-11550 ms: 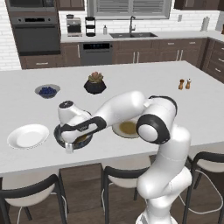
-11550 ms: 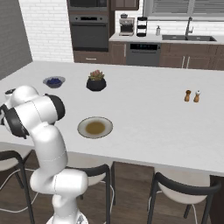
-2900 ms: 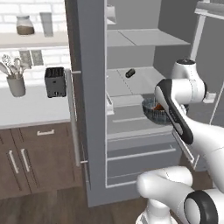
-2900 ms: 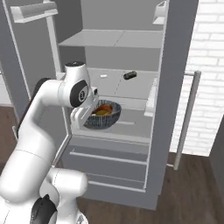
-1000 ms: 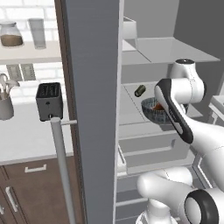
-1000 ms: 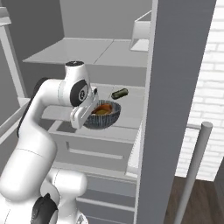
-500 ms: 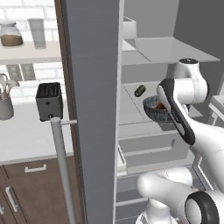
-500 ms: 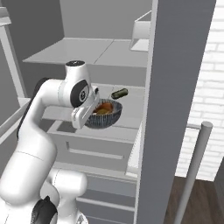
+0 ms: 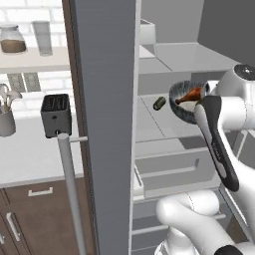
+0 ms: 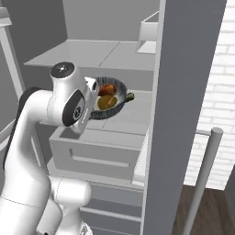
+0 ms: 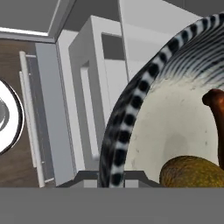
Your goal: Pick the chicken drumstick and avocado from their plates and place them in the bowl. Then put the bowl in the fridge.
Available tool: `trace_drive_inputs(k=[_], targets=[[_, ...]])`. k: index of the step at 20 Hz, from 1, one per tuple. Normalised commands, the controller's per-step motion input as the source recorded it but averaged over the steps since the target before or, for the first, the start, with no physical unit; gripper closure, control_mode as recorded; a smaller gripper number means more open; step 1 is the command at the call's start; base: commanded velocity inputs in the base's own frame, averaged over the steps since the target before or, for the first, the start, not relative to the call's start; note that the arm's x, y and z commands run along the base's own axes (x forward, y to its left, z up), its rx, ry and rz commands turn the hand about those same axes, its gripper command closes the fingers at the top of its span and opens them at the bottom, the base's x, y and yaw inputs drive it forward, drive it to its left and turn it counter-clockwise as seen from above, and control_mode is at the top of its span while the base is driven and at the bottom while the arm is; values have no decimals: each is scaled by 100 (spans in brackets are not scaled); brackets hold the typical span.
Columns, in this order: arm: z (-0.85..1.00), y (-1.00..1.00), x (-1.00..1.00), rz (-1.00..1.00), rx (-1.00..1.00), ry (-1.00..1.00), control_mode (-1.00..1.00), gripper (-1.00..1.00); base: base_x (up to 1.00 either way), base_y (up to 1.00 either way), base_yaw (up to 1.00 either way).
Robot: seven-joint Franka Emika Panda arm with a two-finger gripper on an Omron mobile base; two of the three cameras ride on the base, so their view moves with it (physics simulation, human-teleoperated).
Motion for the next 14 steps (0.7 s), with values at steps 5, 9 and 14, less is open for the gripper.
trace_drive_inputs(k=[5, 9, 14], targets=[[73, 0, 1, 0, 0, -15, -100, 100, 0, 0, 0], [89, 0, 7, 0, 0, -1, -100, 100, 0, 0, 0], [69, 0, 28, 0, 0, 1, -100, 100, 0, 0, 0]])
